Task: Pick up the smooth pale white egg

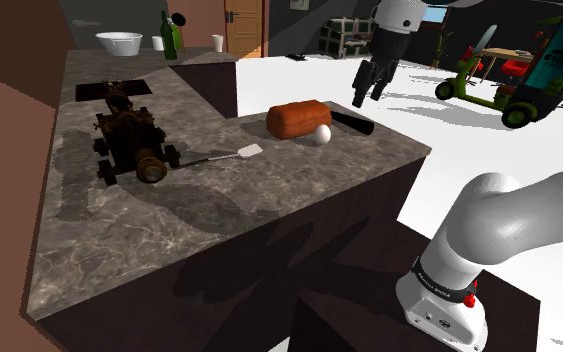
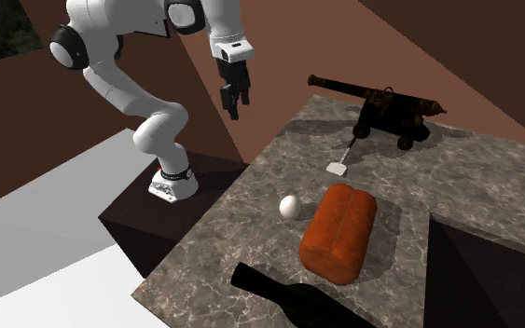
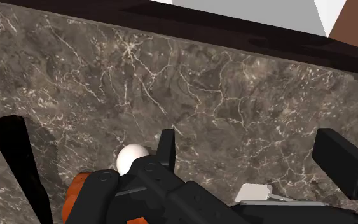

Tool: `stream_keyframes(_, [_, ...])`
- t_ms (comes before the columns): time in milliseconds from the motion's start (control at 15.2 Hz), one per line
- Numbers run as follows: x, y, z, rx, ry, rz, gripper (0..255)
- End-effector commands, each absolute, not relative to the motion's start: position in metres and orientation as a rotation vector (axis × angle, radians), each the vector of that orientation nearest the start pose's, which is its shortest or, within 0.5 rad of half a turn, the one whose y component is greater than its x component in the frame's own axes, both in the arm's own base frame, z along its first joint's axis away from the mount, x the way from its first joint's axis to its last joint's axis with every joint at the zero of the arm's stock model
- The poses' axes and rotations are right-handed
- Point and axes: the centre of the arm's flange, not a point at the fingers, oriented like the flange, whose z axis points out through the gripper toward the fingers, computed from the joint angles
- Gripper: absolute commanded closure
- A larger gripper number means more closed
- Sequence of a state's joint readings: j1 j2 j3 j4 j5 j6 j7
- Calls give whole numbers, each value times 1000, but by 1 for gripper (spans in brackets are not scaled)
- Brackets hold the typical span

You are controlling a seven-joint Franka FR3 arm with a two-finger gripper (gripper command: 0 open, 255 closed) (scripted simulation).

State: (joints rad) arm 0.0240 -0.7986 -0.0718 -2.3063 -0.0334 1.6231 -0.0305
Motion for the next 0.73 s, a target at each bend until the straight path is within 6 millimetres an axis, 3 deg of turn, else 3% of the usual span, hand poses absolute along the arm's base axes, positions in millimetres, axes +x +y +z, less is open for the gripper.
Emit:
stream_keyframes(0, [309, -26, 622, -3122, -2, -179, 0])
stream_keyframes(660, [409, -94, 554, -3117, -196, -81, 0])
